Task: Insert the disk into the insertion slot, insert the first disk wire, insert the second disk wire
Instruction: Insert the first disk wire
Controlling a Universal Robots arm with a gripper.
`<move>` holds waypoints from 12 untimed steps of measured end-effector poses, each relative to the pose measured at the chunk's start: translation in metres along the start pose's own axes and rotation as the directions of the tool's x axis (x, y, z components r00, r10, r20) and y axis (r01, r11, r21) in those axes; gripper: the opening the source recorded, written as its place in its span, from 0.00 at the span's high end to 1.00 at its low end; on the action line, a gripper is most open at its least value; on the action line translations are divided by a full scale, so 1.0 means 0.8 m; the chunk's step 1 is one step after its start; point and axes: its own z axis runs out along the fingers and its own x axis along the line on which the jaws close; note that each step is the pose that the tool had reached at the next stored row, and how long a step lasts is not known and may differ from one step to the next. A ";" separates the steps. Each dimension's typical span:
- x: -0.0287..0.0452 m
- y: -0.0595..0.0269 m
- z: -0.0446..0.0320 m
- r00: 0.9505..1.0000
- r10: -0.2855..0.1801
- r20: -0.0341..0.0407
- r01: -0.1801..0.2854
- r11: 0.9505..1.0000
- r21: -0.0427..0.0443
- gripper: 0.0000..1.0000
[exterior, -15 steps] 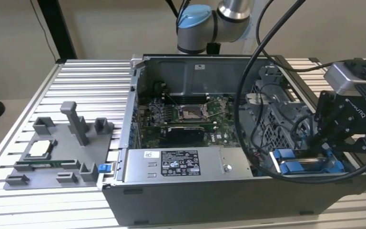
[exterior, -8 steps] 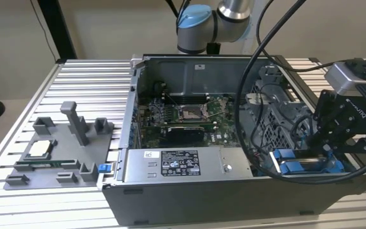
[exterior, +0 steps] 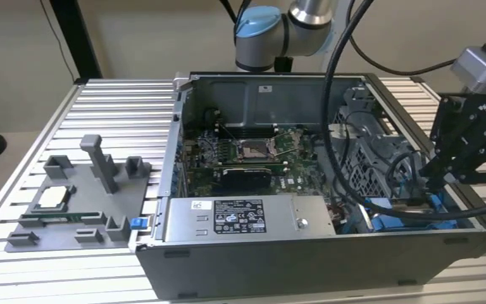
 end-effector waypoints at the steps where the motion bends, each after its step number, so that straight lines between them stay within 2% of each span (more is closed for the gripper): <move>1: -0.0002 0.000 -0.0027 1.000 0.000 0.000 0.000 1.000 0.000 1.00; 5: -0.0003 -0.002 -0.0032 1.000 0.000 0.000 0.000 1.000 -0.001 1.00; 12: -0.0064 -0.030 -0.0059 1.000 0.002 -0.001 -0.002 1.000 -0.022 1.00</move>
